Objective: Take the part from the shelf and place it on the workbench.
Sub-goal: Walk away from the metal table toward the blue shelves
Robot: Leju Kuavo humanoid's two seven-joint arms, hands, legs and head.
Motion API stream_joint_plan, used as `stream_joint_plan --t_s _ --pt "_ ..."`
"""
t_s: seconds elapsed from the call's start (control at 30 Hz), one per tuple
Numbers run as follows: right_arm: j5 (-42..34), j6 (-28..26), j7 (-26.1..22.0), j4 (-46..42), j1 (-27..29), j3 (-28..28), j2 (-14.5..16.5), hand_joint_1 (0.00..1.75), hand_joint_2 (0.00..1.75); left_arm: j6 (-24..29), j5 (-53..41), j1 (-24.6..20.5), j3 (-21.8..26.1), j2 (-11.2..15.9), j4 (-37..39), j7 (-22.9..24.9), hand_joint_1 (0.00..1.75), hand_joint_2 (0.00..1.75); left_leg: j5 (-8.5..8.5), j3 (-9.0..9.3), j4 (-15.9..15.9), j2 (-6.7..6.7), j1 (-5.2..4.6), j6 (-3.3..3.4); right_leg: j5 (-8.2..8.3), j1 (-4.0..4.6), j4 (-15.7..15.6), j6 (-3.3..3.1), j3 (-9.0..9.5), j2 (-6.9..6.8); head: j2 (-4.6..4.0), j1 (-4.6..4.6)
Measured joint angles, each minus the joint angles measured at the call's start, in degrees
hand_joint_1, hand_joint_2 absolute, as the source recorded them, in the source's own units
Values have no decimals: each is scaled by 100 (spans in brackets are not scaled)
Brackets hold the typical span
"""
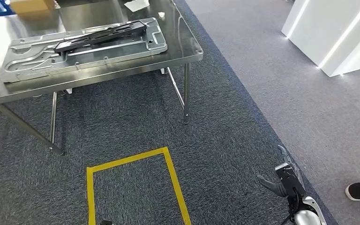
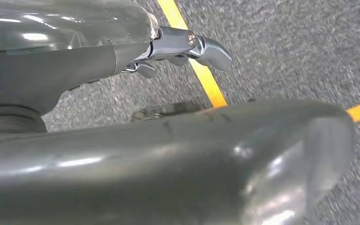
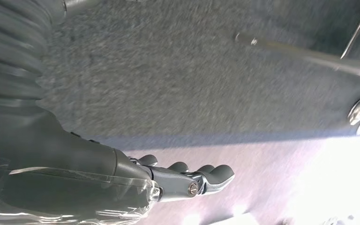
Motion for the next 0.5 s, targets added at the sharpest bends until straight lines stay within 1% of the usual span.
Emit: stream_joint_plan --t_s 0.03,0.07,0.1,0.13,0.17,0.2,0.23,0.27,0.3,0.33,0.37,0.4,0.43,0.47,0.5 --pt "39 27 11 -56 30 -40 7 0 175 18 1 24 0 19 7 11 0 0 139 159 -361 -136 11 18 7 3 16 26 -16 82 0 0" --pt "73 56 20 -101 49 -72 17 0 175 28 2 43 0 32 13 18 0 0 212 258 -597 -242 13 37 22 -1 25 62 -37 158 1 0" --pt "107 82 25 -138 65 -100 25 0 175 32 2 60 0 44 20 23 0 0 223 297 -702 -300 7 60 40 -5 26 106 -60 230 1 0" --pt "134 103 28 -163 83 -126 30 0 175 31 3 69 0 51 23 26 0 0 228 304 -715 -254 -11 84 62 -12 18 154 -80 299 1 0" --pt "157 122 29 -179 107 -151 34 0 175 25 4 71 0 54 24 27 0 0 252 308 -728 -185 -13 127 83 -26 4 199 -94 347 1 1" --pt "176 139 31 -190 129 -176 35 0 175 16 3 70 0 56 25 27 0 0 282 317 -754 -114 -13 176 69 -26 27 227 -119 279 1 1" --pt "191 155 32 -199 136 -199 37 0 175 6 3 68 0 56 25 24 0 0 317 322 -784 -38 -9 227 -6 -20 131 244 -177 135 0 2" --pt "202 167 33 -209 129 -215 41 0 175 -4 2 71 0 56 25 21 0 0 348 315 -813 45 -5 270 -152 -10 357 253 -287 -52 0 4" --pt "212 179 35 -219 115 -222 49 0 175 -10 1 78 0 56 25 19 0 0 362 304 -821 129 -21 294 -348 0 694 256 -442 -251 0 5" --pt "226 190 38 -226 102 -225 57 0 175 -14 1 89 0 56 26 15 0 0 367 289 -820 213 -36 309 -544 4 1083 267 -616 -353 0 6" --pt "237 200 40 -230 101 -226 65 0 175 -15 1 101 0 56 26 10 0 0 368 277 -819 301 -51 313 -680 3 1421 280 -759 -398 0 7" --pt "249 211 43 -231 112 -227 70 0 175 -16 1 109 0 56 27 1 0 0 366 269 -817 388 -61 315 -716 1 1589 288 -813 -419 0 7" --pt "259 219 45 -231 127 -231 73 0 175 -16 0 111 0 56 27 -8 0 0 364 265 -815 470 -68 314 -652 0 1544 290 -754 -439 0 7" --pt "265 226 46 -233 139 -235 73 0 175 -14 -1 111 0 56 28 -16 0 0 359 268 -813 550 -71 310 -508 2 1284 285 -583 -474 0 7" --pt "269 229 46 -238 147 -243 73 0 175 -9 -1 108 0 56 28 -21 0 0 349 273 -808 627 -75 299 -336 9 879 271 -331 -556 0 7"
